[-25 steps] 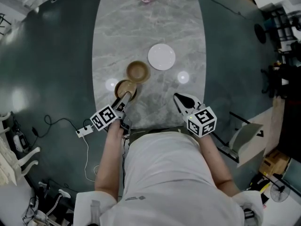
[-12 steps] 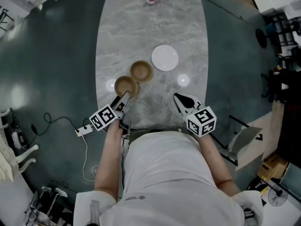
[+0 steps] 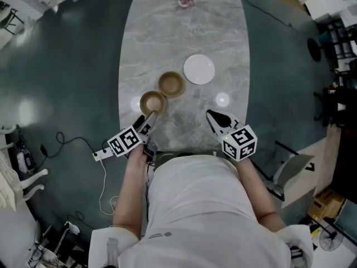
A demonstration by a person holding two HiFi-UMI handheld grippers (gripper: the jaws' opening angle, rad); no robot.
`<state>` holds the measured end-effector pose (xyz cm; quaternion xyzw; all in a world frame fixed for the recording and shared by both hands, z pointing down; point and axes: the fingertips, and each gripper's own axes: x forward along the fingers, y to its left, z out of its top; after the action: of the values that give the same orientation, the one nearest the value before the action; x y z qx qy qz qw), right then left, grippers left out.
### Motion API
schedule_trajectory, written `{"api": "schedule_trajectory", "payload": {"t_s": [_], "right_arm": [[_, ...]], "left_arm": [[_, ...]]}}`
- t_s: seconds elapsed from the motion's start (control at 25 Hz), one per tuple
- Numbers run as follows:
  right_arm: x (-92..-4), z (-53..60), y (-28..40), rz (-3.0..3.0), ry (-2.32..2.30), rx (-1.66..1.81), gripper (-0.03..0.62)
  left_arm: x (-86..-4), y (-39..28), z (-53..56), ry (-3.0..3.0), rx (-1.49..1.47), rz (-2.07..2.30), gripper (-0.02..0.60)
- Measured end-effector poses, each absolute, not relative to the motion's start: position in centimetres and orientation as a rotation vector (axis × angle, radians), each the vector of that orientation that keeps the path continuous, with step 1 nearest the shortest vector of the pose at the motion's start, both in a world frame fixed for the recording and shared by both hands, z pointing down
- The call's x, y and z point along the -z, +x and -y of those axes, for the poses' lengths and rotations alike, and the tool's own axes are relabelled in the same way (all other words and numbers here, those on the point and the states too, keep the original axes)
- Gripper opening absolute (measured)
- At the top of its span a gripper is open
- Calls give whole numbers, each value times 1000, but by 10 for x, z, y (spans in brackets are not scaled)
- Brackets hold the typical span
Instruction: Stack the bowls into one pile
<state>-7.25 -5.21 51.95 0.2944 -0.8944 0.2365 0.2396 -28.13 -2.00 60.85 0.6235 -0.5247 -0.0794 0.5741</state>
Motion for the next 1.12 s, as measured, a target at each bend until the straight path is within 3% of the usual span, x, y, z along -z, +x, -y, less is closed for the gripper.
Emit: {"api": "schedule_trajectory", "payload": {"t_s": [0.56,1.12], "right_arm": [[-509,43,-36,2465,837,-628,11],[-505,29,51,2411,1023,-662,11]], "left_arm": [[-585,-227,25,1798,-236,1223,376],[-594,-171,64,1981,-604,1255,281]]}}
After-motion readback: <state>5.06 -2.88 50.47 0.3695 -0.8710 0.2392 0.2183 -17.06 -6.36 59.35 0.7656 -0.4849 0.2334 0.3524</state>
